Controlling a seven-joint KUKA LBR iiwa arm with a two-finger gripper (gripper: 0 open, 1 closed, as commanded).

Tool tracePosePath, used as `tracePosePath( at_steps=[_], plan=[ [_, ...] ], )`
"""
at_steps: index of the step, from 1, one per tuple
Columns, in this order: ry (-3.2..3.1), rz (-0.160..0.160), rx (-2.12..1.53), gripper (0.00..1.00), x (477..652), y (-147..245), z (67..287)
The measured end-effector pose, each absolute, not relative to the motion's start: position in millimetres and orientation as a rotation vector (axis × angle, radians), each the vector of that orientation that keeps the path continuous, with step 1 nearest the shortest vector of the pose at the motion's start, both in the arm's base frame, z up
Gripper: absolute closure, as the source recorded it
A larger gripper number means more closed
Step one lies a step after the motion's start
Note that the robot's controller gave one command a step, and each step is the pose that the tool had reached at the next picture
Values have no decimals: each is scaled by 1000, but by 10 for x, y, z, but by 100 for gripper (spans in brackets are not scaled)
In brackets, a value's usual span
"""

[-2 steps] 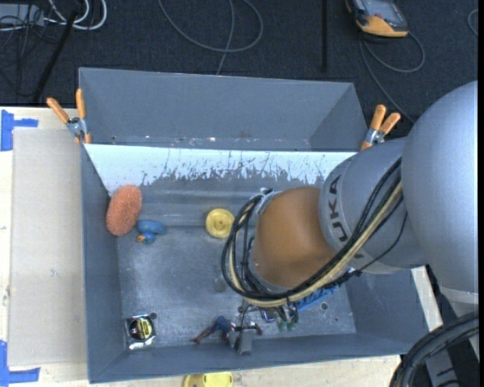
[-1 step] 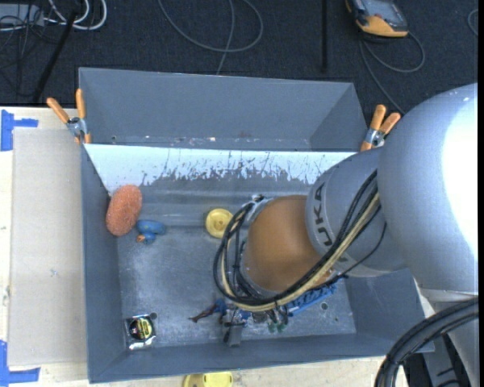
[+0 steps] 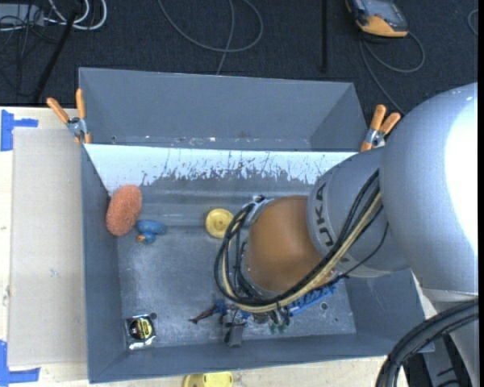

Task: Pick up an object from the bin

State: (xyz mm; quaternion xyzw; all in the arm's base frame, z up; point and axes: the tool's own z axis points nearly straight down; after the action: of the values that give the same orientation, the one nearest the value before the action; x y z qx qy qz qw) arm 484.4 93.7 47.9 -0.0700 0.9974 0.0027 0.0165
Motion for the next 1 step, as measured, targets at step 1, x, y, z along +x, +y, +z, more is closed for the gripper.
tracePosePath(
  at_steps=[1],
  plan=[
    [3128,0,-298,100,5039,898,1563]
  ],
)
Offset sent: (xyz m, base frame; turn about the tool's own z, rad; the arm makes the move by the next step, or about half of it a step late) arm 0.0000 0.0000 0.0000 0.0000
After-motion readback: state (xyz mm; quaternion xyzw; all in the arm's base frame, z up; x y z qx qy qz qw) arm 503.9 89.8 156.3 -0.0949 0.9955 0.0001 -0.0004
